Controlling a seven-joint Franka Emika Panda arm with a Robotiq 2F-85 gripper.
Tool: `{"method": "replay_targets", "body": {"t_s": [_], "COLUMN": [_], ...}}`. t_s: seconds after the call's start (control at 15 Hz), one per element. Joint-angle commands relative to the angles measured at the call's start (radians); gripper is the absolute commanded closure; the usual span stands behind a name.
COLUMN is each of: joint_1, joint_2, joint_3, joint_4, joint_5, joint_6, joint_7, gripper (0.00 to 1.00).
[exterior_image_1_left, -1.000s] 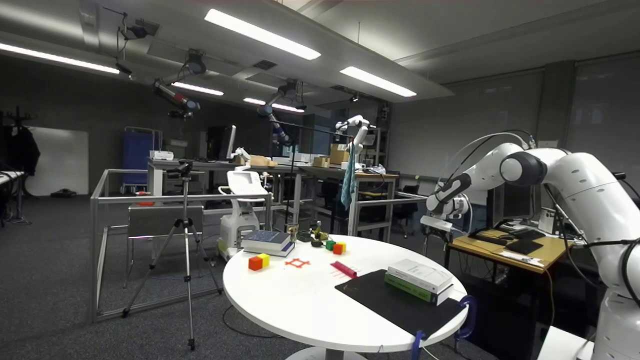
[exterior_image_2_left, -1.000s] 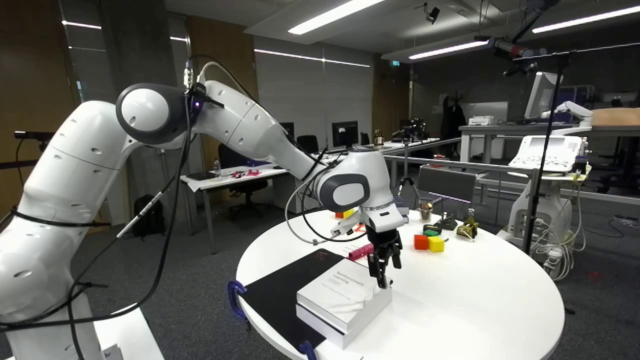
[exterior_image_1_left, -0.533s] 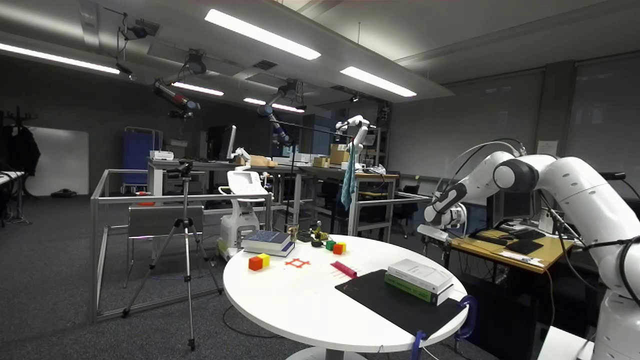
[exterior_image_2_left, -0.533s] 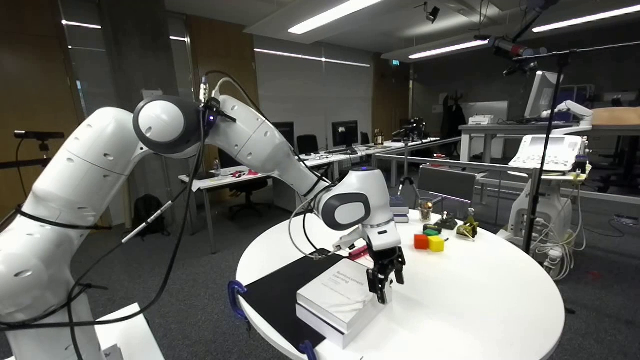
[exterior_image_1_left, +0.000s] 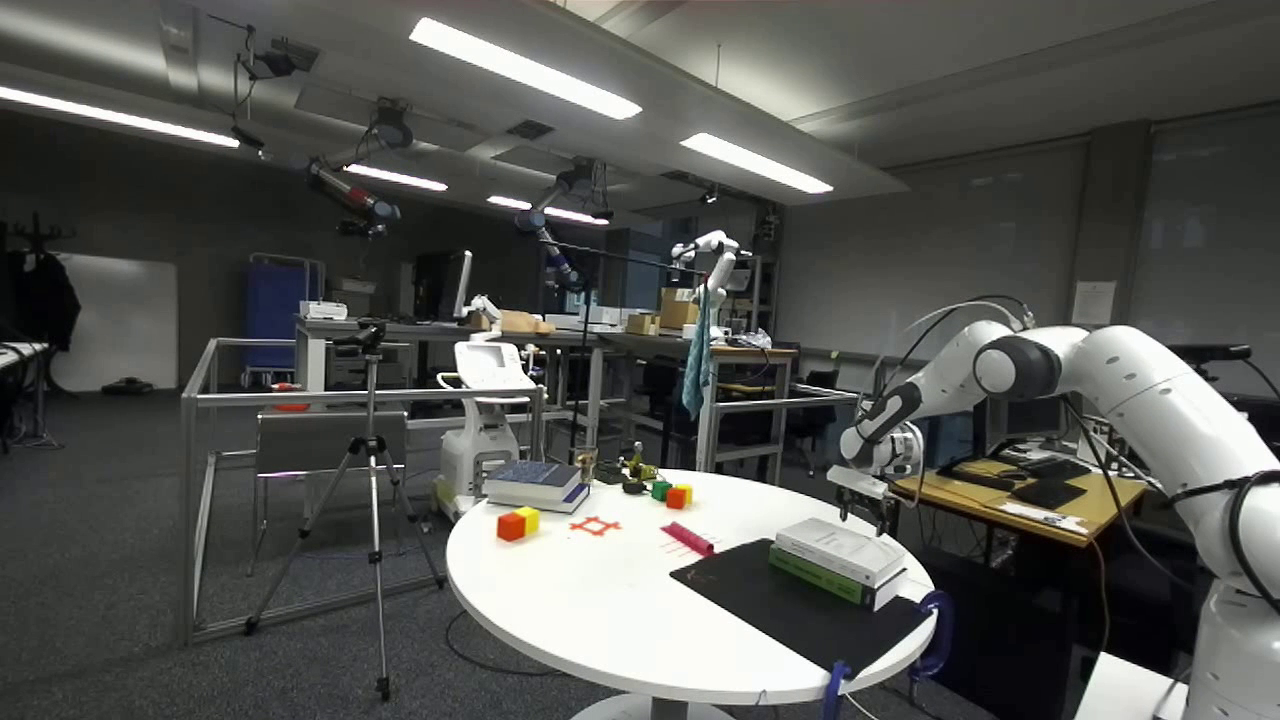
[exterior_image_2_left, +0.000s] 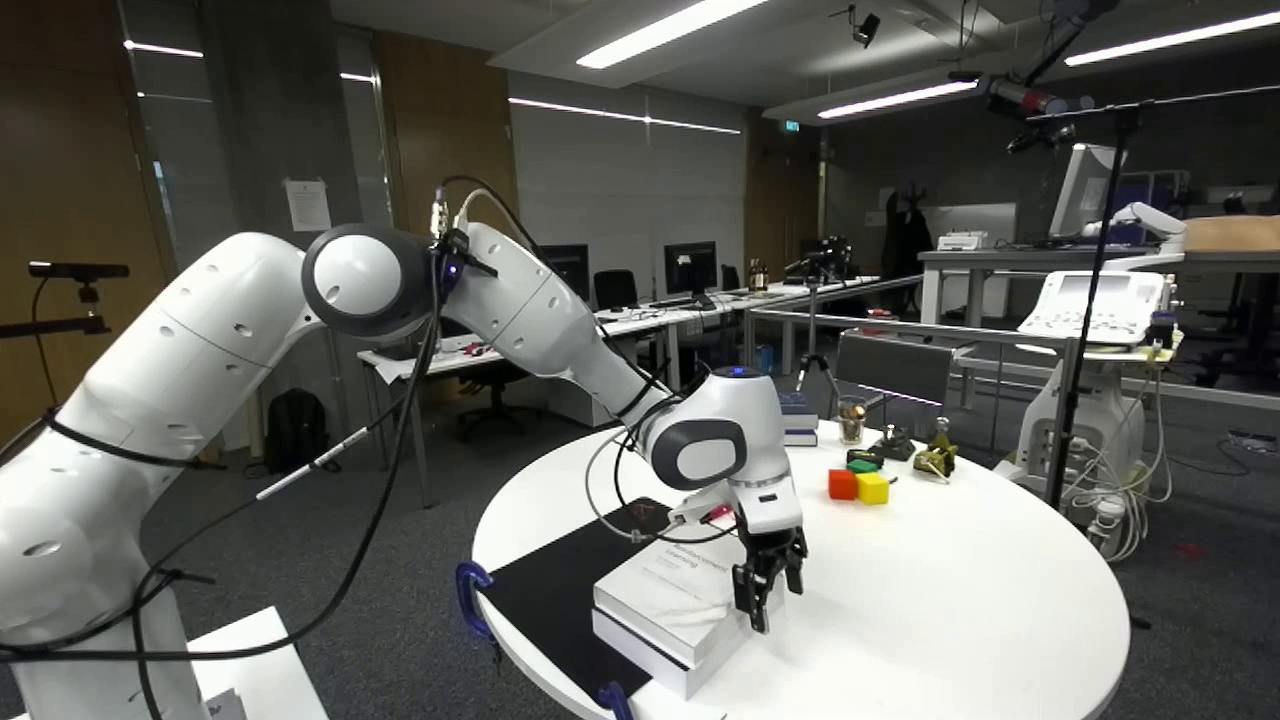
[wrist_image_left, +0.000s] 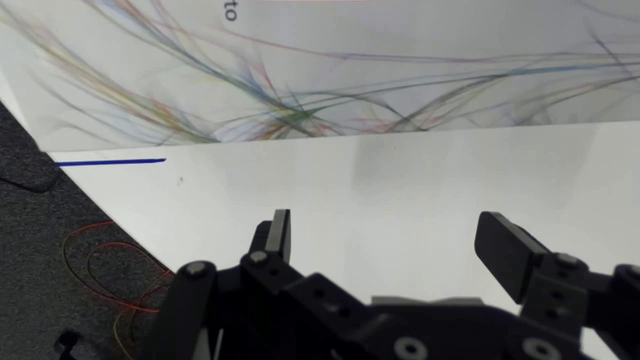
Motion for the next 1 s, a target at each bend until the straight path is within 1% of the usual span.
{"method": "replay_targets", "body": {"t_s": [0.0, 0.4, 0.67, 0.93], "joint_1": [-0.038, -0.036, -0.011, 0.015], "joint_2": [0.042, 0.092, 0.092, 0.083], "joint_3": [0.029, 0.027, 0.021, 0.018], "joint_4": [0.067, 0.096, 0.077, 0.057], "joint_5": [0.038, 0.024, 0.021, 0.019], "joint_6": [-0.042, -0.037, -0.022, -0.002], "joint_7": [-0.053, -0.114, -0.137, -0.126], "gripper": [0.00, 0.00, 0.00, 0.00]}}
